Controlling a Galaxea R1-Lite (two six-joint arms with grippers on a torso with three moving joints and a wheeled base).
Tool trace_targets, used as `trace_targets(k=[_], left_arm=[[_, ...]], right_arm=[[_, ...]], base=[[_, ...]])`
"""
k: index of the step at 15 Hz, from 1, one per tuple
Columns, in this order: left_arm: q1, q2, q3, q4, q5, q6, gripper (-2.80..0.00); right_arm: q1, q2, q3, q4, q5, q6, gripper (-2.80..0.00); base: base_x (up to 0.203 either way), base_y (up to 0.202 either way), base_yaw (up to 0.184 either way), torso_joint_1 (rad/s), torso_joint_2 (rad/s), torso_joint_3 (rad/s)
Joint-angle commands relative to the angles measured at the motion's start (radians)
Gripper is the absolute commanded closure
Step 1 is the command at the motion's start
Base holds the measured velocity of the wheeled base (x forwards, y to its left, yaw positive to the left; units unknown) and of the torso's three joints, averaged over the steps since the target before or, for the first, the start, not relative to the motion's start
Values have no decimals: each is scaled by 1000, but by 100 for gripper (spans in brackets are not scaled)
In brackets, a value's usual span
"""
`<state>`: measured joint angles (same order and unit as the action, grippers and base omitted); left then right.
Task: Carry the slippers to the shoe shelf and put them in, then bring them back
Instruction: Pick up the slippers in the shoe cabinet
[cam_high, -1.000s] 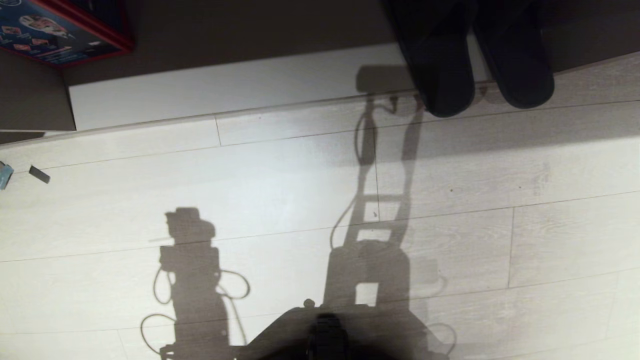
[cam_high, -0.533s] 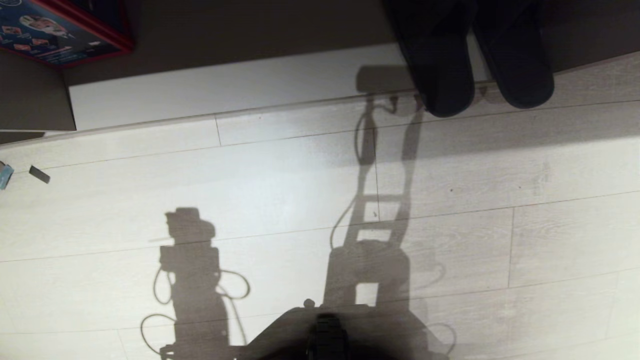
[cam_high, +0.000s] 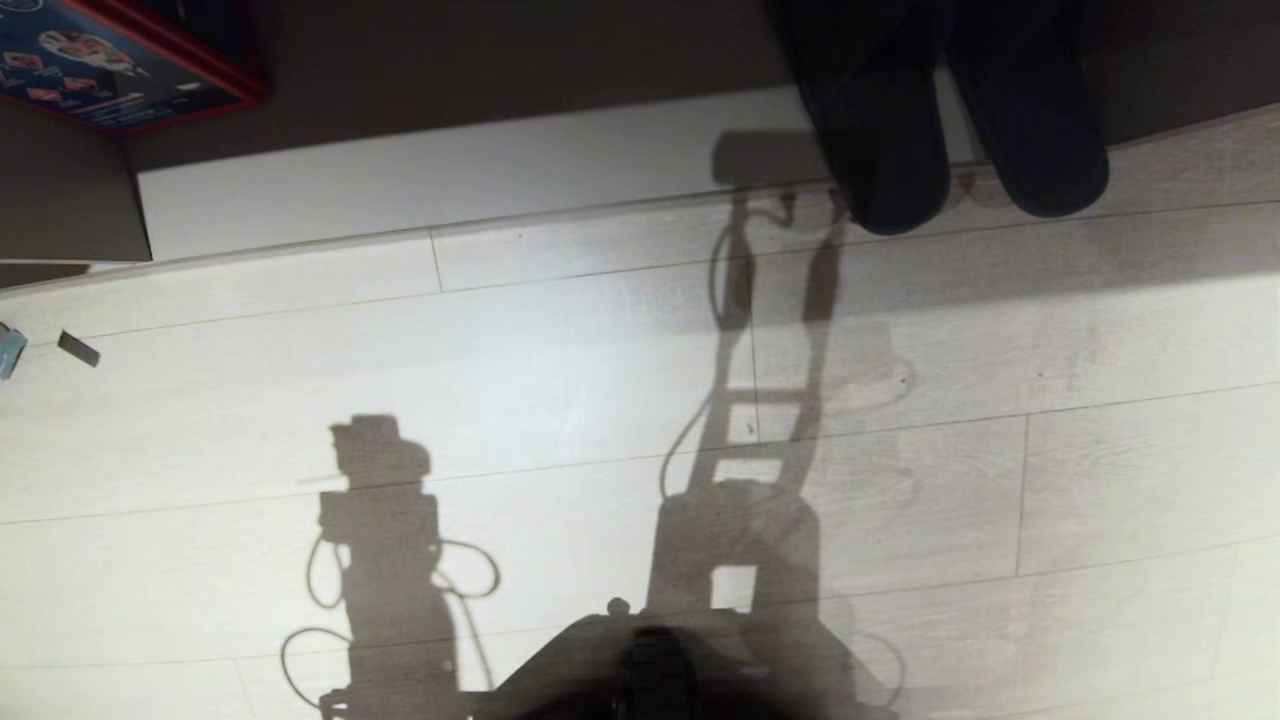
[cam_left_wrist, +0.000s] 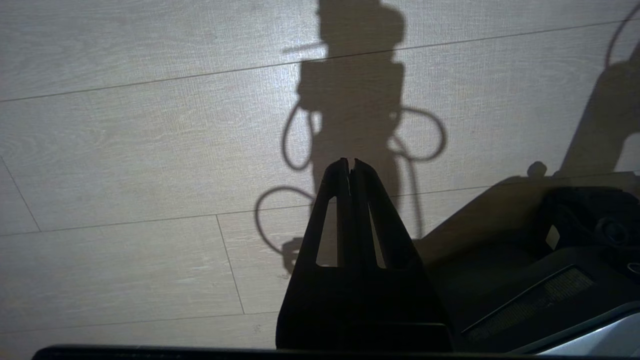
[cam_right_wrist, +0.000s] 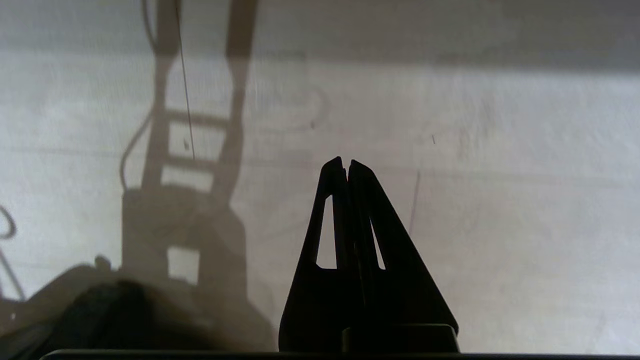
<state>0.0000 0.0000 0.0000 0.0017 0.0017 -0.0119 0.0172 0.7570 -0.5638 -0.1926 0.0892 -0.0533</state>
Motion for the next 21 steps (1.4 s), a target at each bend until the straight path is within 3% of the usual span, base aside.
trace_targets(k=[1,5,10,11,16,21], left_arm=[[0,0,0,0,1,0,0],[0,0,0,0,0,0,0],[0,0,0,0,1,0,0],[0,0,0,0,1,0,0],[0,0,0,0,1,0,0],[0,0,0,0,1,0,0]], right_arm=[[8,292,-82,-101,18,-11,0],[72,576,-334,-333,62,-65,0],[126,696,-482,-417,65,-125,0],[127,694,-482,-418,66,-126,-280],[127,693,-507,-421,63,-133,-280],[131,767,-589,-482,40,-200,-280]], base=[[0,0,0,0,0,0],[0,0,0,0,0,0],[0,0,0,0,0,0],[0,0,0,0,0,0],[0,0,0,0,0,0],[0,0,0,0,0,0]])
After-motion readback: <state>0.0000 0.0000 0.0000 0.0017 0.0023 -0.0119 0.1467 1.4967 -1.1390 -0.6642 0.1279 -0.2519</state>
